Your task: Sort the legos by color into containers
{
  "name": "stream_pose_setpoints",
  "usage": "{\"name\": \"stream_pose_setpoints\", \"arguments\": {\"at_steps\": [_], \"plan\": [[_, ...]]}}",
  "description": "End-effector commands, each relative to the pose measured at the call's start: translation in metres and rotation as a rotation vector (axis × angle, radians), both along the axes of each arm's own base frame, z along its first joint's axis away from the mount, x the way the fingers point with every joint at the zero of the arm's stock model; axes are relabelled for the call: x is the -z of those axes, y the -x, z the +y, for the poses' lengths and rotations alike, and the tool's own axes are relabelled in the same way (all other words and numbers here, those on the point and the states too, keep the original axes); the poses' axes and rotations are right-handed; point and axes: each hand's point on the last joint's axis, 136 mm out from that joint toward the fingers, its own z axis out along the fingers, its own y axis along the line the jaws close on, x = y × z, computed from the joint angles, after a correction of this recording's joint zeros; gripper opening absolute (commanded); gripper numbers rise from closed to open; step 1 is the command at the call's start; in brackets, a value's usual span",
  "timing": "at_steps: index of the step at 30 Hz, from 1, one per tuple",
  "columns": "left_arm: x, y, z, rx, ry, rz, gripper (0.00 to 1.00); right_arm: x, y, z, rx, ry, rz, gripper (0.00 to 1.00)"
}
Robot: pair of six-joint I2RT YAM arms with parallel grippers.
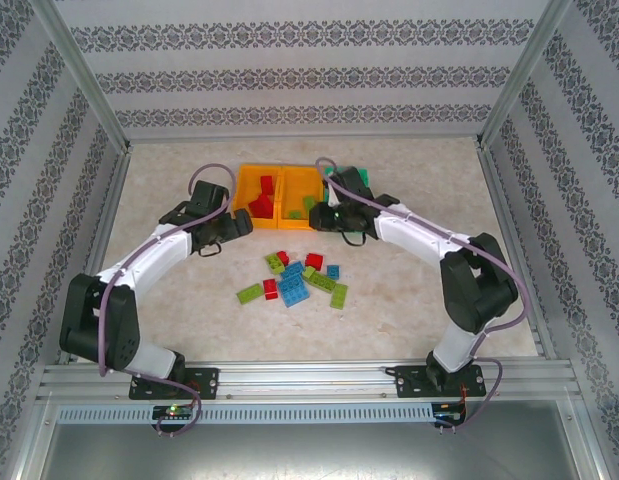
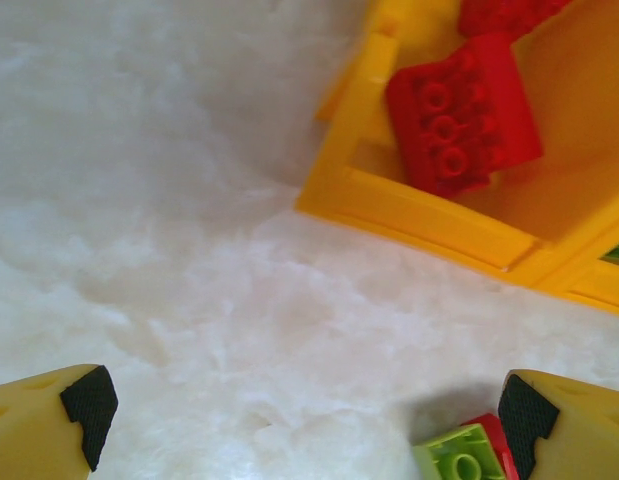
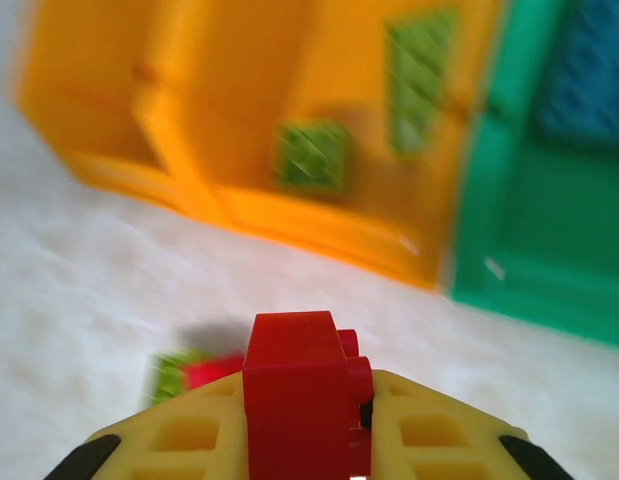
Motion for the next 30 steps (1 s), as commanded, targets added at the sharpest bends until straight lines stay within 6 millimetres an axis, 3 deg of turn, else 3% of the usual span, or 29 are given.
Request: {"name": "stream_pose_setpoints", "arguments": {"at_steps": [1, 6, 12, 17, 22, 27, 30], "plan": [[-0.005, 0.004, 0.014, -0.061, -0.002, -0.023, 1.0, -0.035, -0.024, 0.047, -0.061, -0.2, -0.022, 0.23], [0.003, 0.013, 0.021, -0.078, -0.024, 0.005, 0.99, -0.048, -0.057, 0.088, -0.101, -0.314, 0.004, 0.25], [0.012, 0.019, 0.022, -0.074, -0.016, 0.024, 1.0, -0.035, -0.084, 0.12, -0.122, -0.376, 0.064, 0.27], [0.015, 0.022, 0.021, -0.057, -0.02, 0.037, 1.0, -0.02, -0.099, 0.134, -0.122, -0.393, 0.102, 0.31], [0.018, 0.023, 0.021, -0.049, -0.027, 0.05, 1.0, -0.007, -0.104, 0.139, -0.112, -0.402, 0.146, 0.47], [0.022, 0.026, 0.02, -0.049, -0.02, 0.062, 1.0, -0.021, -0.096, 0.14, -0.144, -0.414, 0.115, 0.65], [0.023, 0.026, 0.022, -0.058, -0.022, 0.061, 1.0, -0.032, -0.084, 0.137, -0.173, -0.405, 0.092, 0.68]]}}
